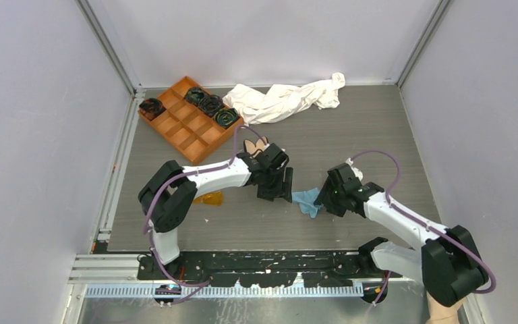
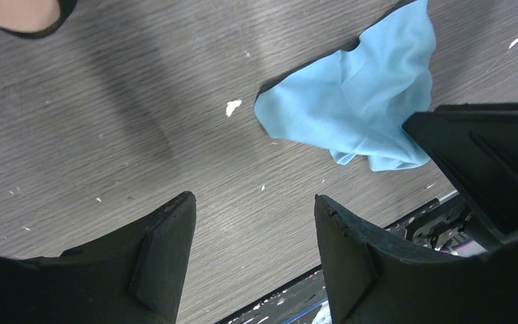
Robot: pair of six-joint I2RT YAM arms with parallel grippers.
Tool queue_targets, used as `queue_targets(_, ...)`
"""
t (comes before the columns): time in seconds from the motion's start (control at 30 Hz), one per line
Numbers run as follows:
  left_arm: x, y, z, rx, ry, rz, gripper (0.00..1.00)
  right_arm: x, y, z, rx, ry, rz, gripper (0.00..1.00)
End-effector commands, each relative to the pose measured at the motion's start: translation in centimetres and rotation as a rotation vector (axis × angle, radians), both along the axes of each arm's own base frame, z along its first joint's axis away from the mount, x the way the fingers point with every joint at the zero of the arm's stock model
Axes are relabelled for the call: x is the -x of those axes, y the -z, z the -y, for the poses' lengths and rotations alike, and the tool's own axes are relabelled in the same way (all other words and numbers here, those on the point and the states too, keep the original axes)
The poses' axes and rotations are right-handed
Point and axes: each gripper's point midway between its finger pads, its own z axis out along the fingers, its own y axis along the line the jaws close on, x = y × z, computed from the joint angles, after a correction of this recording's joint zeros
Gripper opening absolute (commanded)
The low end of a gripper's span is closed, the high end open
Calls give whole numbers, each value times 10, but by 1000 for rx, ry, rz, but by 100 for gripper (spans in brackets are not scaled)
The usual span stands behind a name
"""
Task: Organize the sunglasses
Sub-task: Fold the glasses cleaning cloth at the center of the board.
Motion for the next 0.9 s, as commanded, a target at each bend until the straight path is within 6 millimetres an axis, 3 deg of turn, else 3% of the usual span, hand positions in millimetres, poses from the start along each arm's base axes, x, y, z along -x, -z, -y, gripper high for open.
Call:
queue_targets(0.0,-12,-6,9,-12,16,23,66,-13,-33,13,54,16,95,54)
queue_targets(0.03,-13,-5,11,-17,15,17,64,-19,-41,14,70,14,122,49)
queue_targets(0.1,-16,-2,13,-26,11,11,51,-32,-51,17,108,1,151,40)
queue_targets(0.17,-20,4,14,-37,6,14,50,-46,-52,20,141,-11,144,35)
queue_targets(0.4,-19,22,21,-43,14,-23,53,-79,-29,4,152,-106,72,37)
queue_targets(0.57,-20,27,28,-27,25,-39,46,-85,-16,-9,118,-155,50,36)
queue_targets(0.63,-18,29,31,-22,31,-55,36,-84,-10,-10,123,-164,32,35)
queue_targets(0.77,-17,31,34,-10,35,-68,28,-80,-1,-10,123,-172,3,29)
queue_targets(0.87,-18,29,36,-2,41,-65,12,-80,-2,-7,137,-167,5,21)
